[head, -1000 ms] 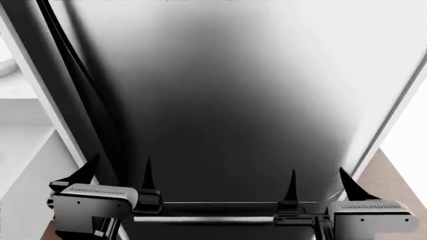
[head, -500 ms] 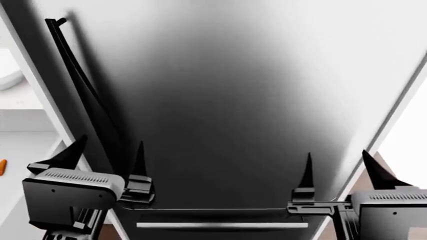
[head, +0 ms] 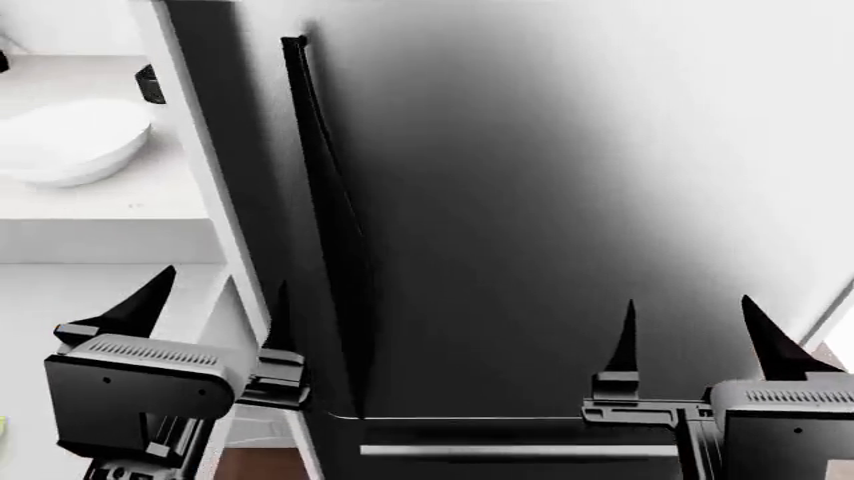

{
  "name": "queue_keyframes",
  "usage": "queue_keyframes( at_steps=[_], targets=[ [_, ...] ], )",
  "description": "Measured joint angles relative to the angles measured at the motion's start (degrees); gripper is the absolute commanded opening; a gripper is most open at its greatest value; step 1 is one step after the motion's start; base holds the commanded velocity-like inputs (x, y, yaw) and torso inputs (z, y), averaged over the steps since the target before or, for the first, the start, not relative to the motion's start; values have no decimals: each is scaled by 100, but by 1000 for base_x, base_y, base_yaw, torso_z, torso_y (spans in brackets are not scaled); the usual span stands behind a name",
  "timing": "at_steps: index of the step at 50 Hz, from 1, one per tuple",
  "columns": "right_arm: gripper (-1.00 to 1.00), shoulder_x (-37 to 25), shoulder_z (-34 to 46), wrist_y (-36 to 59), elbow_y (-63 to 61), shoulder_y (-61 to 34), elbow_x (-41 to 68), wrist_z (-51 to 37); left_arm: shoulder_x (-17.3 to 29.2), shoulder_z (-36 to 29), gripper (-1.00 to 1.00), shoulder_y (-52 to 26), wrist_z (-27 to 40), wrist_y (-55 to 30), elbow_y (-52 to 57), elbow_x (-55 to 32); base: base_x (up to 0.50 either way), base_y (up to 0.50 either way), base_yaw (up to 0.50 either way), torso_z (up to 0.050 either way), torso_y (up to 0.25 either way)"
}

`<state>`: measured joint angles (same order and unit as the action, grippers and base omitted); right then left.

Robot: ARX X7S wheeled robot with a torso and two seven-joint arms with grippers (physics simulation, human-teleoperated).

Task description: Place the bar in the bowl and close the drawer.

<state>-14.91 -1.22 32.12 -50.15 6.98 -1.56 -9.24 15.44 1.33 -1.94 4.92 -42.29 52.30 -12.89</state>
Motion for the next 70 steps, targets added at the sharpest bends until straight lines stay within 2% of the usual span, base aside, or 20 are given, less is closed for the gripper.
queue_keyframes(
  at_steps=[70],
  targets=[
    [100, -124, 82, -198, 150, 20, 34, -304, 124, -22, 100, -4, 193, 167, -135, -189, 0, 500, 0, 50, 0]
  ],
)
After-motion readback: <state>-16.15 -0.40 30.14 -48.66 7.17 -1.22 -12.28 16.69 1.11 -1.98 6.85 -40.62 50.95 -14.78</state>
